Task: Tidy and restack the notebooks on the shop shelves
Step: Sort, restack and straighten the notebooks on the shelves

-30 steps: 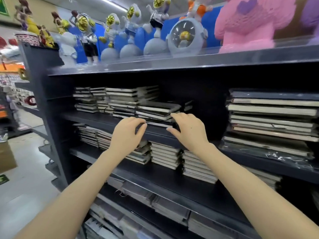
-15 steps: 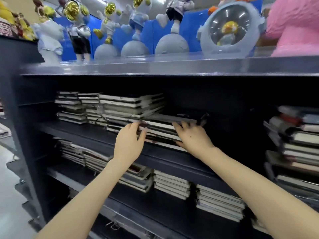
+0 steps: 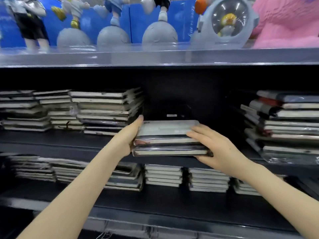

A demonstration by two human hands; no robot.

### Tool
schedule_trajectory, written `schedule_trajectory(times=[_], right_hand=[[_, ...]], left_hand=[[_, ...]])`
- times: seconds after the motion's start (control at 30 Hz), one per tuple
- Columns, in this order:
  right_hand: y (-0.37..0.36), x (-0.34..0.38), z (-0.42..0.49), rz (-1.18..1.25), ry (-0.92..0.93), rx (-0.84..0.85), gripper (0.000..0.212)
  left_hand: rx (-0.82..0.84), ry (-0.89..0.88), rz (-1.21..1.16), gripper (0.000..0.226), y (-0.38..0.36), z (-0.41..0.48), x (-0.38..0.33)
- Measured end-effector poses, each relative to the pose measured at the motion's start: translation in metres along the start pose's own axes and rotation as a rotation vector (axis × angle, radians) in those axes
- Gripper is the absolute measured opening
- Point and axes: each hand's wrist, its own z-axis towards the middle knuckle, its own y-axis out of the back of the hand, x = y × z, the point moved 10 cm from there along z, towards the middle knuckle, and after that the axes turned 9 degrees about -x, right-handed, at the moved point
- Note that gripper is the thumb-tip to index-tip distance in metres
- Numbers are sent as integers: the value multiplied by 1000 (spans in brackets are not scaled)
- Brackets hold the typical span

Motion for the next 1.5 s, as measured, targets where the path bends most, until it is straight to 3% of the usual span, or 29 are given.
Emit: schedule_trajectory(times=[0.07, 0.13, 0.2, 0.33, 0.43, 0.5, 0.63, 0.77, 0.87, 1.0, 1.2, 1.4, 1.5], right_hand=[[-2, 3, -12, 125, -71, 93, 73], [-1, 1, -20, 402, -303, 201, 54], [8, -14, -21, 617, -593, 99, 42], [8, -50, -34, 531, -1099, -145, 69], [-3, -35, -39, 837, -1232, -188, 52], [6, -22, -36, 893, -1199, -225, 41], [54, 12, -22, 890, -886, -395, 23], [96, 26, 4, 831, -633, -499, 38], [106, 19, 25, 794, -559, -534, 51], [90, -4, 37, 758, -576, -535, 55], [59, -24, 16, 728, -620, -495, 60], [46, -26, 11, 836, -675, -452, 61], [38, -28, 9, 876, -714, -441, 56]], left_hand=[[78, 7, 21, 47, -11, -2, -1], [35, -48, 60, 68, -9, -1, -3], [-29, -112, 49, 73, -7, -6, -4], [-80, -181, -19, 37, -1, -38, 6], [-61, -288, -35, 23, 5, -73, 14], [-31, -370, -60, 20, 9, -94, 17], [56, -548, -108, 32, 10, -121, 1], [107, -737, -85, 65, 0, -130, -37], [124, -758, -116, 64, -10, -118, -56], [137, -719, -99, 60, -22, -89, -62], [209, -675, -31, 73, -32, -67, -43], [129, -653, -213, 82, -35, -71, -67], [107, -671, -220, 73, -36, -67, -59]])
